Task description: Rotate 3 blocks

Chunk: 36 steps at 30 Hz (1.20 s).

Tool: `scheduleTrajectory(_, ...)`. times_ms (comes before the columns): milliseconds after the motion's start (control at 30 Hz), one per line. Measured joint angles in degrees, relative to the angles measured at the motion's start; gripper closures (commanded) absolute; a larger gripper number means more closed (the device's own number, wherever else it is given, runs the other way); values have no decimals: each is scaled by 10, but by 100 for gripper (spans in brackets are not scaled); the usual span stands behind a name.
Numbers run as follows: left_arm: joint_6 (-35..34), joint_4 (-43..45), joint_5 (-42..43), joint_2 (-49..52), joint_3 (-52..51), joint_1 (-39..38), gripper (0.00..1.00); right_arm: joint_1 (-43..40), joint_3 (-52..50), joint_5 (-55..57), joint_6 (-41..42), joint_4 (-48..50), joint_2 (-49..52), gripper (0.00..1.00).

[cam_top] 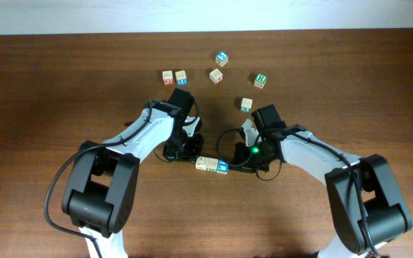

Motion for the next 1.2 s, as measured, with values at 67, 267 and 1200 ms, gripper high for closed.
scheduleTrajectory(67,0,1,0,0,0,0,100,0,0,2,24,-7,0,96)
scheduleTrajectory(267,0,1,2,0,0,-1,100,-5,1,29,78,-31,0,96)
scheduleTrajectory(1200,0,-3,-10,0,0,2,100,2,-1,-6,52,36,11,96)
